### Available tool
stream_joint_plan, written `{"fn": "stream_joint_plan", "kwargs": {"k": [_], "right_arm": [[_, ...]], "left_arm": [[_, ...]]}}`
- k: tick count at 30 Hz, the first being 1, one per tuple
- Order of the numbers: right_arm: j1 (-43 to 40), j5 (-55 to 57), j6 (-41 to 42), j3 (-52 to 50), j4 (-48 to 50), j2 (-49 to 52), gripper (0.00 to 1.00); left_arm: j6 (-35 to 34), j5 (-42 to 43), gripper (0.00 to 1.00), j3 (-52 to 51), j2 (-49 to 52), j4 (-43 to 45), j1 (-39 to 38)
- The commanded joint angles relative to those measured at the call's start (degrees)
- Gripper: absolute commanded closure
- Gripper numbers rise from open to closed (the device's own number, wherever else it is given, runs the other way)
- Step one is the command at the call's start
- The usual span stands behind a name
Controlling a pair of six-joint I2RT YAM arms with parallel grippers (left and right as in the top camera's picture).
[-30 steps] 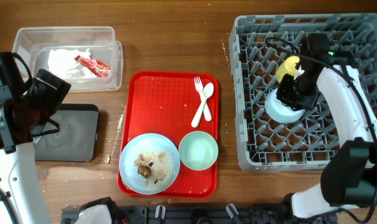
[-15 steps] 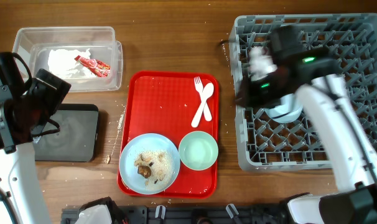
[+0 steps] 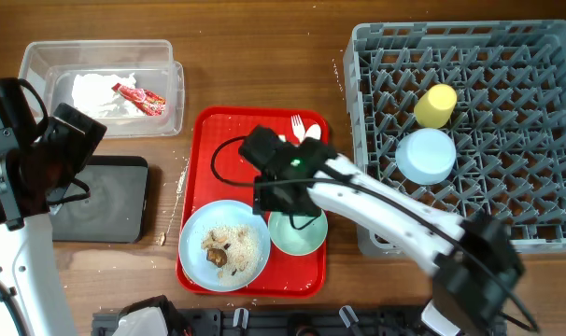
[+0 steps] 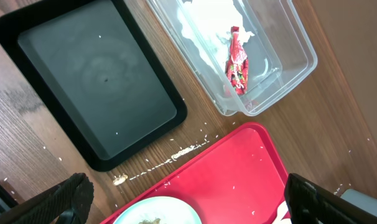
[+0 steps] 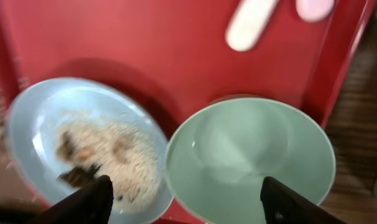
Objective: Sort waste into correct bins and load items into the dishwasher rack
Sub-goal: 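Reach the right gripper to the green bowl and grasp it, then place the green bowl in the rack right of the blue bowl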
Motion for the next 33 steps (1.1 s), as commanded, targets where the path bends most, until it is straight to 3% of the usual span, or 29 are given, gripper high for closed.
{"fn": "stream_joint_plan", "kwargs": {"k": [1,5,7,11,14,16,21,27,30,33], "right_arm": [[0.17,1.88,10.1,-0.72,0.68,5.97,0.27],[0.2,-2.6,9.6,-0.72,5.73,9.9,0.3],[0.2,-2.49,9.22,-0.72,6.51,10.58,0.37],[0.2,-2.45,9.25,-0.72,6.36,10.84,0.65],[0.2,-2.29,9.27,-0.72,6.54,10.84,0.79],[0.17,-2.27,8.55,-0.72,6.56,10.82,0.96],[-0.28,-2.58,2.29,0.26,6.88,8.15,0.96],[-4.59,-5.16,-12.02,5.86,4.02,-5.03,0.96],[-12.24,-5.11,-21.73,8.96,2.01,-13.73,0.96],[-27.52,-5.7,-29.88,9.27,2.4,-22.82,0.96]], "left_arm": [[0.09,-0.57,0.0,0.04,0.0,0.13,0.11],[0.09,-0.57,0.0,0.02,0.0,0.13,0.13],[0.09,-0.57,0.0,0.02,0.0,0.13,0.11],[0.09,-0.57,0.0,0.02,0.0,0.13,0.11],[0.09,-0.57,0.0,0.02,0.0,0.13,0.11],[0.09,-0.57,0.0,0.02,0.0,0.13,0.13],[0.09,-0.57,0.0,0.04,0.0,0.13,0.11],[0.07,-0.57,0.0,0.04,0.0,0.13,0.11],[0.09,-0.57,0.0,0.04,0.0,0.13,0.11],[0.09,-0.57,0.0,0.02,0.0,0.13,0.11]]}}
